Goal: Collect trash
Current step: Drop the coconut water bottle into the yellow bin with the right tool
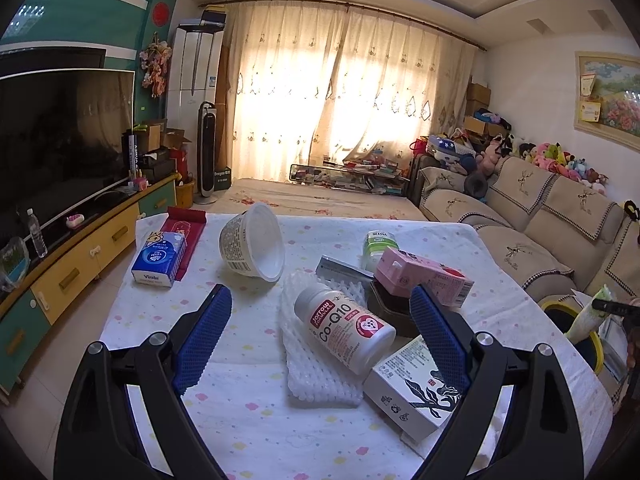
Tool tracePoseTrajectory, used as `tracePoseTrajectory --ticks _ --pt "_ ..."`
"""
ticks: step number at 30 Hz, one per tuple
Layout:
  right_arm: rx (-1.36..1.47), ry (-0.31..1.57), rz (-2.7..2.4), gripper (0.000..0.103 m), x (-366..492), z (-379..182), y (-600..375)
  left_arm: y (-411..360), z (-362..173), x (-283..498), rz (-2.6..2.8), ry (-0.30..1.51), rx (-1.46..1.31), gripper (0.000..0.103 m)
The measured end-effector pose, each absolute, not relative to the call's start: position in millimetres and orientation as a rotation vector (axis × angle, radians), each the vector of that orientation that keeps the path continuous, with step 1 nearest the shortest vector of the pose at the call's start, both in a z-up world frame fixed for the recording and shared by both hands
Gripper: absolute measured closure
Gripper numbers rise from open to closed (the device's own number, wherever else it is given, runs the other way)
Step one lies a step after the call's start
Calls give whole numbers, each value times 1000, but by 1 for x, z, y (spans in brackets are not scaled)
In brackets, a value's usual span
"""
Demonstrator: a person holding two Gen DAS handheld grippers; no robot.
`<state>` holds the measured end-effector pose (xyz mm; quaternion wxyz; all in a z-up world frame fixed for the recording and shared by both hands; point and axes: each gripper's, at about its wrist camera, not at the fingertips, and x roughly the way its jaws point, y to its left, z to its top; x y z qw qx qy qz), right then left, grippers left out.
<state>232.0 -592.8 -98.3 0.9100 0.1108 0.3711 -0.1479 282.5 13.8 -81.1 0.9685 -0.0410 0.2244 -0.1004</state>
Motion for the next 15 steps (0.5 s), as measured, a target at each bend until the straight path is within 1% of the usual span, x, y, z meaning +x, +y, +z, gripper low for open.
tracePoseTrajectory --ticks 4,7,8,10,15 --pt "248 873 -358 54 249 -144 -605 12 -82 283 -208 458 -76 14" --pt "252 905 -378 52 254 -160 -607 11 -83 284 -214 463 -73 14" --pt "247 901 -383 51 249 -163 -604 11 -83 284 -215 462 -71 14" --pt "232 885 -388 43 247 -160 -601 10 -83 283 -218 461 -67 14" --pt "212 846 -382 39 241 -147 -594 6 -84 286 -267 485 -65 14"
